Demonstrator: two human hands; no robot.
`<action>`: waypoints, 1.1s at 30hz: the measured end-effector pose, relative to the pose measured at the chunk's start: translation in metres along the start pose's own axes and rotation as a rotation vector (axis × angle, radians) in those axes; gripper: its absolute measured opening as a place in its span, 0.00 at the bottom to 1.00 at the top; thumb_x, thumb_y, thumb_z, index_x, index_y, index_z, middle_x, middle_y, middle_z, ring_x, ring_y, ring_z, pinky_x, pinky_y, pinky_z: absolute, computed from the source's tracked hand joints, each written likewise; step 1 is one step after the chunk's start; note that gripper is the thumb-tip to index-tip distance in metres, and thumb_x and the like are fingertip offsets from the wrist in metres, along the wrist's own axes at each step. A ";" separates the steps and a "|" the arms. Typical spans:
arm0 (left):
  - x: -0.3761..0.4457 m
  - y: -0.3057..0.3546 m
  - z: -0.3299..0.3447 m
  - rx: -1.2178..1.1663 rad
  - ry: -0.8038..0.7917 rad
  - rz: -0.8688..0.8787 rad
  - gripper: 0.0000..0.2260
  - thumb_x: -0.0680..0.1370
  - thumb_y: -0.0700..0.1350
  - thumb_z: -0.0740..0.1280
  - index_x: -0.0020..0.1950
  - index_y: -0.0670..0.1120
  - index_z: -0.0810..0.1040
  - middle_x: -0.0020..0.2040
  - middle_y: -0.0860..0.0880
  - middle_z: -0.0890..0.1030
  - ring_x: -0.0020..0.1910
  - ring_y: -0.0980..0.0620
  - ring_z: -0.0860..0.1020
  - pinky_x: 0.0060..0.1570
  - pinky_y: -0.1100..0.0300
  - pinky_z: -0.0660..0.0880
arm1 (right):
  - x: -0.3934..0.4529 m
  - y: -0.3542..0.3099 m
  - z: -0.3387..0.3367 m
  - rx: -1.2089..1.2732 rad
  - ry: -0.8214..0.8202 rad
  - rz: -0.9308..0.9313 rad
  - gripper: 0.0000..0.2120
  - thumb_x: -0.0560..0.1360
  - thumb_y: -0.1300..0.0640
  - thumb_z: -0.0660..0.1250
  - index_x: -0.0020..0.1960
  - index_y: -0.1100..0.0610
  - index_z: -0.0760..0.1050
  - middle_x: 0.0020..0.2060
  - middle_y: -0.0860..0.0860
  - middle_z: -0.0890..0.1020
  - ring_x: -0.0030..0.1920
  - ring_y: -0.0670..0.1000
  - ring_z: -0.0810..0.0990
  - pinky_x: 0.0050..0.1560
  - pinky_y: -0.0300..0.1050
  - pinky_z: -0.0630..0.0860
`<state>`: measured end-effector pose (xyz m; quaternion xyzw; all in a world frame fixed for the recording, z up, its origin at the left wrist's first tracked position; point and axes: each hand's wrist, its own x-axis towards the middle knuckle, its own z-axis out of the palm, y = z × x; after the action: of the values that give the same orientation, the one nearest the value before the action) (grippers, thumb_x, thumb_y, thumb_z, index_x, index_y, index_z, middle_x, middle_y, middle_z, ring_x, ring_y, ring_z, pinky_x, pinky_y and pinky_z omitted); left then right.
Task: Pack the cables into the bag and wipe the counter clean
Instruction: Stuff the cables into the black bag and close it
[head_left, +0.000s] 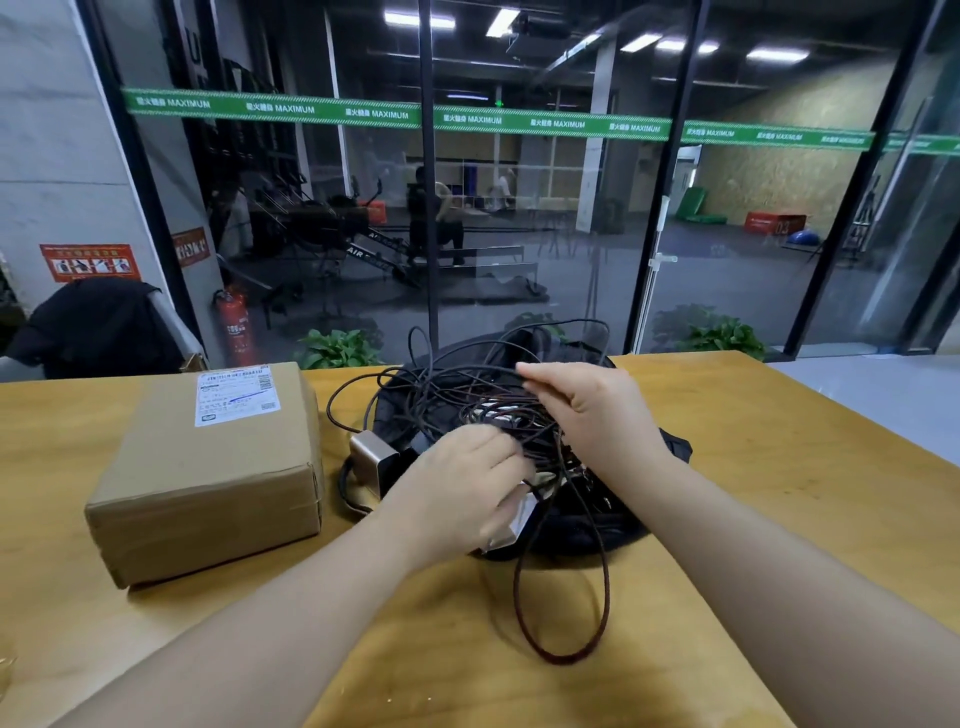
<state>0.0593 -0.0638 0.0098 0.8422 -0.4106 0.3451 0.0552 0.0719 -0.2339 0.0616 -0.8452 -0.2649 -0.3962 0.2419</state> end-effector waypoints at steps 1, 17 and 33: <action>-0.004 -0.003 -0.003 -0.055 0.061 -0.062 0.07 0.74 0.45 0.61 0.45 0.45 0.76 0.41 0.48 0.77 0.42 0.49 0.73 0.46 0.55 0.71 | 0.000 0.000 0.000 -0.013 -0.054 0.067 0.13 0.74 0.61 0.67 0.58 0.57 0.81 0.49 0.53 0.86 0.50 0.52 0.84 0.53 0.41 0.79; -0.009 -0.049 0.012 -0.266 -0.273 -1.382 0.21 0.75 0.37 0.66 0.63 0.39 0.61 0.64 0.39 0.63 0.60 0.40 0.68 0.48 0.55 0.66 | -0.010 0.027 0.020 -0.307 -0.532 0.399 0.16 0.81 0.57 0.57 0.66 0.49 0.74 0.54 0.51 0.84 0.50 0.53 0.81 0.46 0.43 0.75; 0.056 -0.018 -0.030 -0.329 -0.040 -0.803 0.29 0.69 0.44 0.75 0.65 0.48 0.64 0.61 0.48 0.72 0.54 0.51 0.72 0.49 0.60 0.68 | -0.022 0.036 0.023 -0.127 -0.399 0.502 0.13 0.78 0.56 0.63 0.61 0.54 0.78 0.52 0.52 0.84 0.56 0.52 0.79 0.57 0.47 0.76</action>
<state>0.0808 -0.0774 0.0711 0.9216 -0.1009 0.2097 0.3106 0.0951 -0.2523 0.0239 -0.9585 -0.0651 -0.1663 0.2220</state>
